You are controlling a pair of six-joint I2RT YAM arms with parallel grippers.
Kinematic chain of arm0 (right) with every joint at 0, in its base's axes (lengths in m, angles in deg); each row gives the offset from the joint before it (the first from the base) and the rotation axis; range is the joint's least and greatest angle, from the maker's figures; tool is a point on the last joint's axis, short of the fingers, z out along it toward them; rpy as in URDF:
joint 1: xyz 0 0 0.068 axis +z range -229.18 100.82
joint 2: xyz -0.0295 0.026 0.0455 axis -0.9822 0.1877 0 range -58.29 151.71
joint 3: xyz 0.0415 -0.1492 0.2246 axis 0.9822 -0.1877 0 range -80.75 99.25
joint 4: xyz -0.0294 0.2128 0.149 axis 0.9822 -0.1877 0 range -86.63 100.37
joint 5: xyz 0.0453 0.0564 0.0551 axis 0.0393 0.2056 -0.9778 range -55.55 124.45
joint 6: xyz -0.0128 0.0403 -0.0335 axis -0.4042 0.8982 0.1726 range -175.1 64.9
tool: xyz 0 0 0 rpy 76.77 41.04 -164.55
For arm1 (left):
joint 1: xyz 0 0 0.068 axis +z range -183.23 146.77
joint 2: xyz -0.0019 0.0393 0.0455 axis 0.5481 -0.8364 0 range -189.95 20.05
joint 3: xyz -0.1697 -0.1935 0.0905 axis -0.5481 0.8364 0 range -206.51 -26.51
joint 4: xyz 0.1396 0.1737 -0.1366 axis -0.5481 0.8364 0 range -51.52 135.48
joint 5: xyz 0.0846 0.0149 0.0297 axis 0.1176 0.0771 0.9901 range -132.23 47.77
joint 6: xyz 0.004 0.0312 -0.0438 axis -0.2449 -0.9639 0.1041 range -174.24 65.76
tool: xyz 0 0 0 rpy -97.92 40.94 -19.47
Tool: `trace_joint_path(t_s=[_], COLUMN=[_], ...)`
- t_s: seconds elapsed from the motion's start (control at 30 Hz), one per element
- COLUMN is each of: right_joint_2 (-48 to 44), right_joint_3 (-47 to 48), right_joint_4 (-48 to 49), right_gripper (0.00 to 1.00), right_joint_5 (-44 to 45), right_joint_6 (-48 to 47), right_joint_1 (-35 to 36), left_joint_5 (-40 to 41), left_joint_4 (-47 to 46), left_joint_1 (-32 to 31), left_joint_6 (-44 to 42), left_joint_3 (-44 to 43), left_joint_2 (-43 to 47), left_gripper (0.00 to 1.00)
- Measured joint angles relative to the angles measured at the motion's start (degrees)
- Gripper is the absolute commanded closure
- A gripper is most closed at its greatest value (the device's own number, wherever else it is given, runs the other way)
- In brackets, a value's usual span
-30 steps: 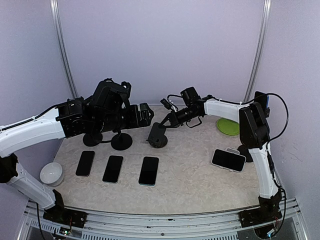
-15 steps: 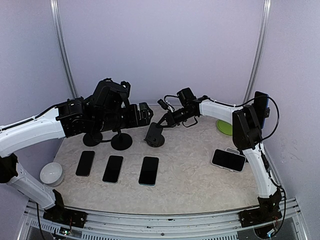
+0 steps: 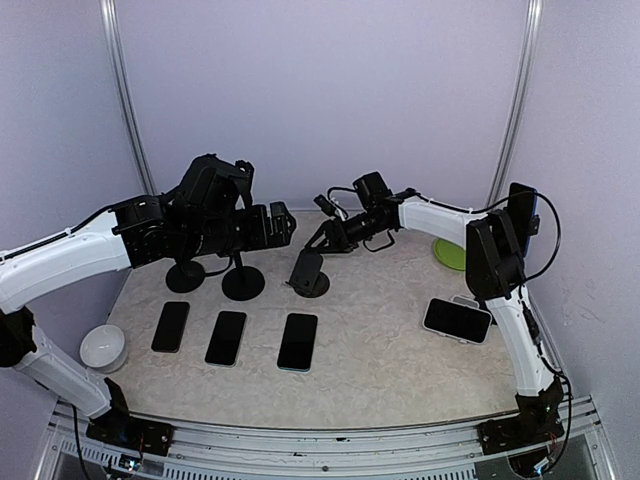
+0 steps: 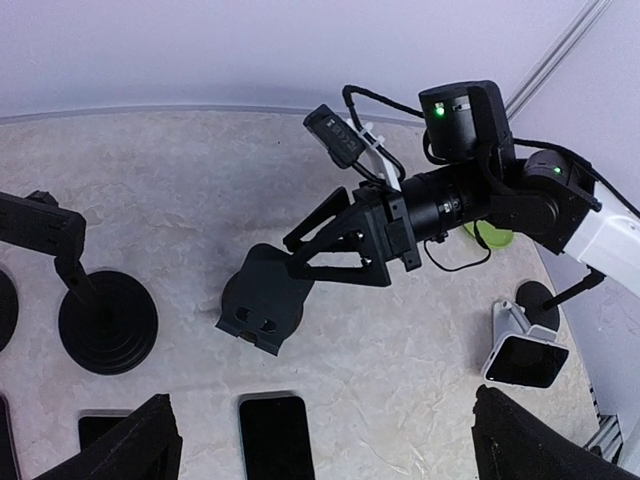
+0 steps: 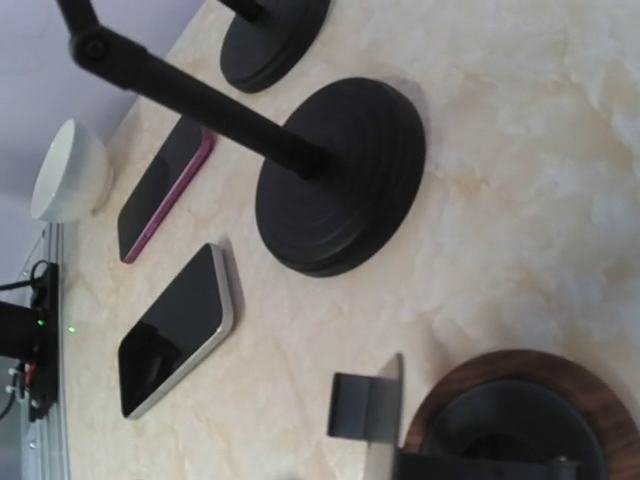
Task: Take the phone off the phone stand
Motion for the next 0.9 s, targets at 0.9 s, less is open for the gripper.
trace_joint_path(t_s=[0.9], right_joint_2=[-50.0], right_joint_3=[-45.2], right_joint_4=[-6.8], right_gripper=[0.09], right_joint_5=[14.6], right_joint_6=[-4.3], right_joint_1=[-3.9], left_joint_5=[-12.1], left_joint_4=[-7.3], left_joint_1=[0.3], left_joint_6=[-11.1], left_joint_3=[0.5], left_joint_2=[-4.4], left_gripper=[0.01])
